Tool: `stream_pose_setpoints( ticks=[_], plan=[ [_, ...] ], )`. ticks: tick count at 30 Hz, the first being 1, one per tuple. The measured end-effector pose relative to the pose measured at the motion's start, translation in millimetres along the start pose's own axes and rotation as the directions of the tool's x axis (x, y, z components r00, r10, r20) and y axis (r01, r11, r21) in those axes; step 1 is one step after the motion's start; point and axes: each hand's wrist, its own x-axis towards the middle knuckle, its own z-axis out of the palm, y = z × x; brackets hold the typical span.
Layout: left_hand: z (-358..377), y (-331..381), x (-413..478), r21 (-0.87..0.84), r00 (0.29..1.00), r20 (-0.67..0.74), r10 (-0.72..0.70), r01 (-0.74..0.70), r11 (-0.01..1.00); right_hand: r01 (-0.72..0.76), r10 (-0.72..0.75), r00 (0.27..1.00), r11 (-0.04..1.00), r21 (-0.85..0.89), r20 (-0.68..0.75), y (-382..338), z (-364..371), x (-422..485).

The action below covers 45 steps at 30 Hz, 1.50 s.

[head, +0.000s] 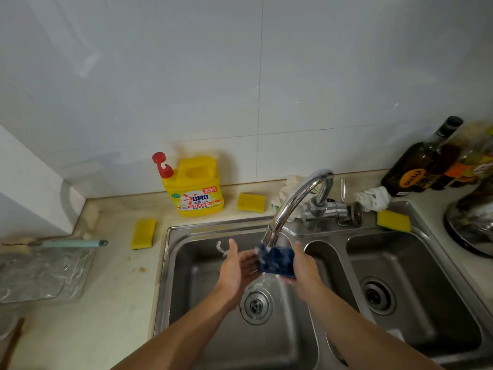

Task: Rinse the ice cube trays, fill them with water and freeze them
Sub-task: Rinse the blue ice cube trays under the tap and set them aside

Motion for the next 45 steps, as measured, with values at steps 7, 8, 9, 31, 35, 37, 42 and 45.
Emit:
stream_pose_setpoints(
  ticks=[7,8,9,31,35,37,42,45],
  plan=[
    [8,8,2,-0.071,0.998,-0.065,0.012,-0.017,0.997,0.072,-0.071,0.994,0.997,-0.001,0.088,-1,3,-2],
    [9,5,2,-0.061,1.000,-0.021,0.003,-0.004,0.998,0.037,-0.039,0.999,0.998,0.047,0.035,-4,-5,0],
    [11,5,3,-0.065,1.000,0.010,-0.018,0.018,0.998,0.017,-0.016,1.000,0.997,0.069,-0.003,-6,-12,2],
    [18,15,2,-0.144,0.995,-0.095,0.022,-0.036,0.989,0.198,-0.183,0.976,0.972,-0.127,0.122,-4,-7,-26],
    [14,21,4,-0.209,0.990,-0.135,0.030,-0.059,0.976,0.159,-0.156,0.974,0.987,-0.001,0.163,-9,1,-25],
    [13,16,5,-0.143,0.996,-0.083,0.039,-0.050,0.988,0.064,-0.069,0.994,0.996,0.063,0.084,-13,-5,-19],
    [10,32,9,-0.186,0.979,-0.199,0.049,-0.087,0.979,0.079,-0.084,0.967,0.996,0.031,0.242,-2,5,-27],
    [7,34,8,-0.121,0.983,-0.159,0.088,-0.107,0.987,0.025,-0.043,0.979,0.996,0.089,0.201,-3,5,-28]
  ],
)
